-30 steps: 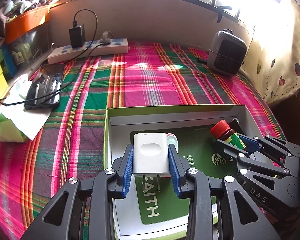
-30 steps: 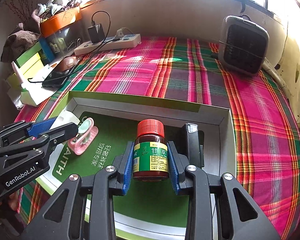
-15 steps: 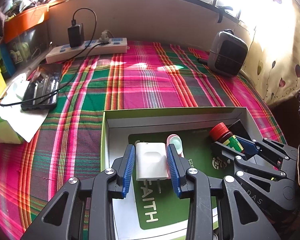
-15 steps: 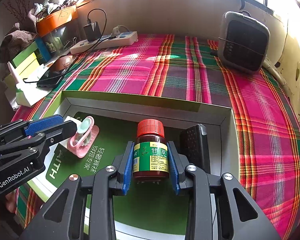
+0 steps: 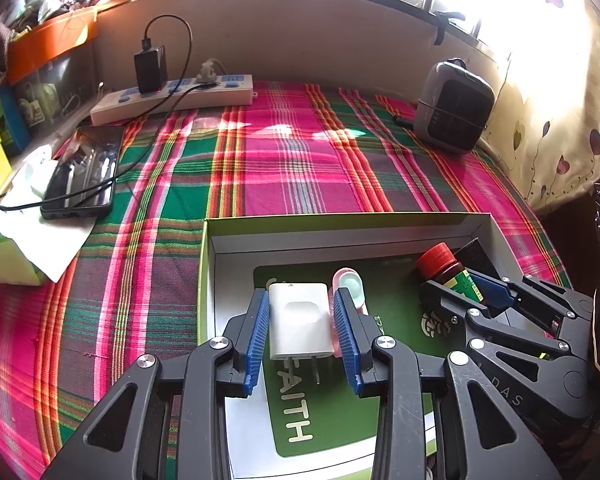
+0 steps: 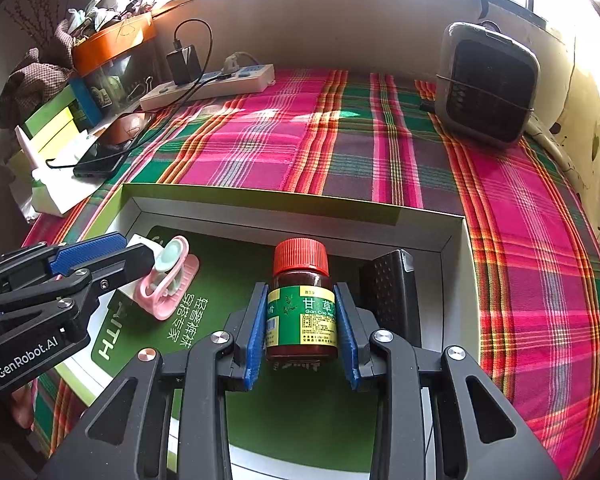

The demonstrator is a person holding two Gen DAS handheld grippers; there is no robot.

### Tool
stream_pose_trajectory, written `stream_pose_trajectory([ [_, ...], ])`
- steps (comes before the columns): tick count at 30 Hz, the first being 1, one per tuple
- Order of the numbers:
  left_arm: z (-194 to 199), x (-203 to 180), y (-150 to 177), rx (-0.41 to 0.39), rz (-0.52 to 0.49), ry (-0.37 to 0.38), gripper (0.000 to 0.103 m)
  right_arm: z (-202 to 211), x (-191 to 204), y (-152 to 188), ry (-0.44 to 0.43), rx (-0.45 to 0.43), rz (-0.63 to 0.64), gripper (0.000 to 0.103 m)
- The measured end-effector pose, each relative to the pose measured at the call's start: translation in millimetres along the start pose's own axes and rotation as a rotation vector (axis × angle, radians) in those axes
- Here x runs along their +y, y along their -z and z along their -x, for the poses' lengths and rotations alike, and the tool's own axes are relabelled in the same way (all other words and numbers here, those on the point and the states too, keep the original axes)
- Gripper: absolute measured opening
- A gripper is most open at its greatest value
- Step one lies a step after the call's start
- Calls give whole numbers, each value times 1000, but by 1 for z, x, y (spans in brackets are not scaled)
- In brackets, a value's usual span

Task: Organize rigid objects
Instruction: 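Open the right tool to release the bottle while the left tool releases the charger in the box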

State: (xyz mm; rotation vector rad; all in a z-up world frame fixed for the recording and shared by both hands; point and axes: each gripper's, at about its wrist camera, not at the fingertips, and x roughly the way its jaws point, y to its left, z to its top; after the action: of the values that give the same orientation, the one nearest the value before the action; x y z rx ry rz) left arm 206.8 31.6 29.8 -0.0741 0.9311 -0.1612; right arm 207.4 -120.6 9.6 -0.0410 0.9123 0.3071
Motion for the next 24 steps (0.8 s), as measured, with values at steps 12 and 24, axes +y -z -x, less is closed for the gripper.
stream_pose_trajectory([
  [12,7,-1,4,-2,-1,5,32,8,0,2,-3,-20,-12,40],
  [24,31,-7,14,-37,-17,6,33,29,-3,7,-5,-54,-27,40],
])
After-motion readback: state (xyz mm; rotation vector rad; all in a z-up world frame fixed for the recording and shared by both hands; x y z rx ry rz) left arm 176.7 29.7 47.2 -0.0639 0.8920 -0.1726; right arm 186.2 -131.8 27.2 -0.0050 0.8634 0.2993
